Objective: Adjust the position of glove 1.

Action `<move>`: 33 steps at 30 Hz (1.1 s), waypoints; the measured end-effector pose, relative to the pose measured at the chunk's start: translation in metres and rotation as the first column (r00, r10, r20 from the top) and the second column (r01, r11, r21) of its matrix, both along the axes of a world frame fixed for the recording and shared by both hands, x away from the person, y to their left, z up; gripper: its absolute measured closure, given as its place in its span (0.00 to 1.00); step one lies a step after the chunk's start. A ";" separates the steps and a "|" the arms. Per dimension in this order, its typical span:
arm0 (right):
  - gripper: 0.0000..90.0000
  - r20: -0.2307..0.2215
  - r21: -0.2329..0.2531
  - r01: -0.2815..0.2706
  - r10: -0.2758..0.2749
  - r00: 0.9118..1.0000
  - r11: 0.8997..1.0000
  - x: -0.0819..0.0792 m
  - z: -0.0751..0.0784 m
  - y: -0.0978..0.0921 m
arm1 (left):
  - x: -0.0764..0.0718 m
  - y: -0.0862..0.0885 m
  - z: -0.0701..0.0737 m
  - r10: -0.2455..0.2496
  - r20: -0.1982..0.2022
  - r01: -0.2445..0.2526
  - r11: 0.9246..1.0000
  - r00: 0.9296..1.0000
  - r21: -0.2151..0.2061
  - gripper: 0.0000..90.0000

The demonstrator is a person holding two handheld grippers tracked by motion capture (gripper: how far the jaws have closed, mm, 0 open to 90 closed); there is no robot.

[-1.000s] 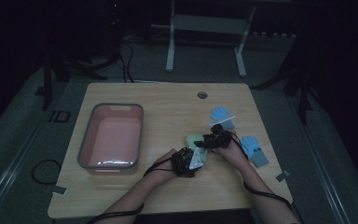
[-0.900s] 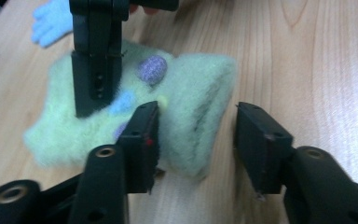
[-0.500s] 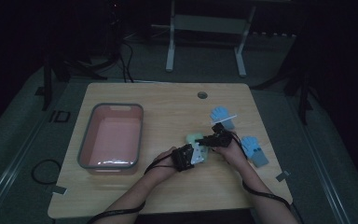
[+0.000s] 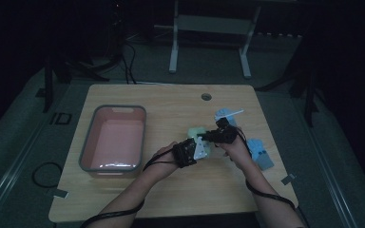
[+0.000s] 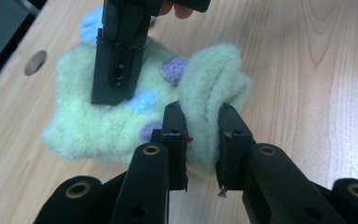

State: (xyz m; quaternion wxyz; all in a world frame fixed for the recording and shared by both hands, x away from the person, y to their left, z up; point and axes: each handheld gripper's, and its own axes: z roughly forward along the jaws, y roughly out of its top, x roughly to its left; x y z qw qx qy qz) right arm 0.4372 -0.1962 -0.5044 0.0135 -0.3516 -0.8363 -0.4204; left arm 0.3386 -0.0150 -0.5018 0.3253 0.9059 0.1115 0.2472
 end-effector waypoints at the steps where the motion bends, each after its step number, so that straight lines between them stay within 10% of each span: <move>1: 0.82 0.005 0.000 -0.002 0.002 1.000 1.000 0.000 0.003 0.002 | -0.001 0.002 0.003 0.002 0.004 -0.002 1.000 1.000 0.001 0.85; 33: 0.82 0.053 0.046 -0.094 0.091 0.994 0.995 -0.007 0.057 0.064 | -0.017 0.061 0.057 0.027 0.035 -0.029 0.998 0.999 0.061 0.86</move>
